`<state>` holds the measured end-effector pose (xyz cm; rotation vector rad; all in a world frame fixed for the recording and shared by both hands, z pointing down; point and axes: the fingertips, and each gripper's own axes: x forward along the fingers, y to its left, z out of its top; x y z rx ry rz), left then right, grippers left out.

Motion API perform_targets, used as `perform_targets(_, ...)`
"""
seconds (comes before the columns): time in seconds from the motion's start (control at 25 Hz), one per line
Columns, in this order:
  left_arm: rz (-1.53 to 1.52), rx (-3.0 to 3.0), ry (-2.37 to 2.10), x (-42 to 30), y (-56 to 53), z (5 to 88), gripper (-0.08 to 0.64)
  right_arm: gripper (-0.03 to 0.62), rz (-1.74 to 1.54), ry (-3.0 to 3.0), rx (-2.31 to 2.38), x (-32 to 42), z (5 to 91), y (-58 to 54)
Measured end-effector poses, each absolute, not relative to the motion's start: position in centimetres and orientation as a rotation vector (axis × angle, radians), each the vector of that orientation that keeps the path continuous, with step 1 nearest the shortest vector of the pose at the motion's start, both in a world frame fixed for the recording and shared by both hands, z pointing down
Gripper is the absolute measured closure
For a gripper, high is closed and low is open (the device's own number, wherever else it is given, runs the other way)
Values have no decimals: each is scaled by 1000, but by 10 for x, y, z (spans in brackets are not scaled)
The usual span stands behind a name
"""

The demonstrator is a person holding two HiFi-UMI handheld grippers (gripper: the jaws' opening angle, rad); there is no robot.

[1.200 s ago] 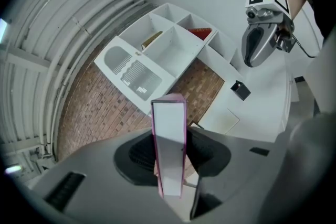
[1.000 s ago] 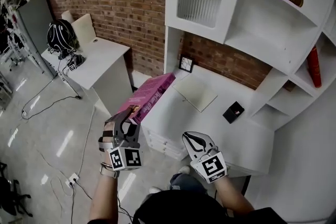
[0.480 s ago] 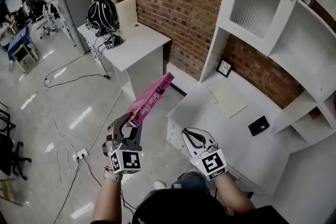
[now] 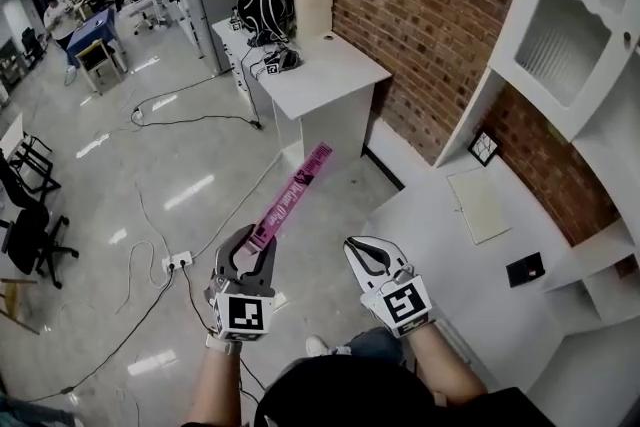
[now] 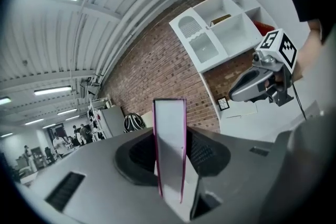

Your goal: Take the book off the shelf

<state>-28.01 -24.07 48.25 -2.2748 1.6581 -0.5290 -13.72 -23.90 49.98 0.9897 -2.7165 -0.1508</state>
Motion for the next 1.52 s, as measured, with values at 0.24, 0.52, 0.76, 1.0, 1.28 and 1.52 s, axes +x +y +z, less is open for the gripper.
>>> perform_targets(0.24,-501,-2233,1796,-325,-215,483,417,566,-162,-2790,853,-187,494,-237)
perform_targets(0.52,-418,-2184,2032,-380,-179,484,419,567,-178,-2842,703,-242,480,-227)
perform_targets(0.76,-389,-2096,2182,-422,-147,487,419,566,-181,-2891,573,-276,485,-216)
perform_targets(1.0,-369,-2019,2285,-457,-119,484,419,566,-156,-2937,480,-305,478,-206)
perform_targets(1.28,-342,-1959,2348,-474,-95,482,419,568,-183,-2949,409,-324,475,-194)
perform_targets(1.52,-317,-1932,2385,-484,-76,481,419,566,-206,-2952,362,-335,472,-179)
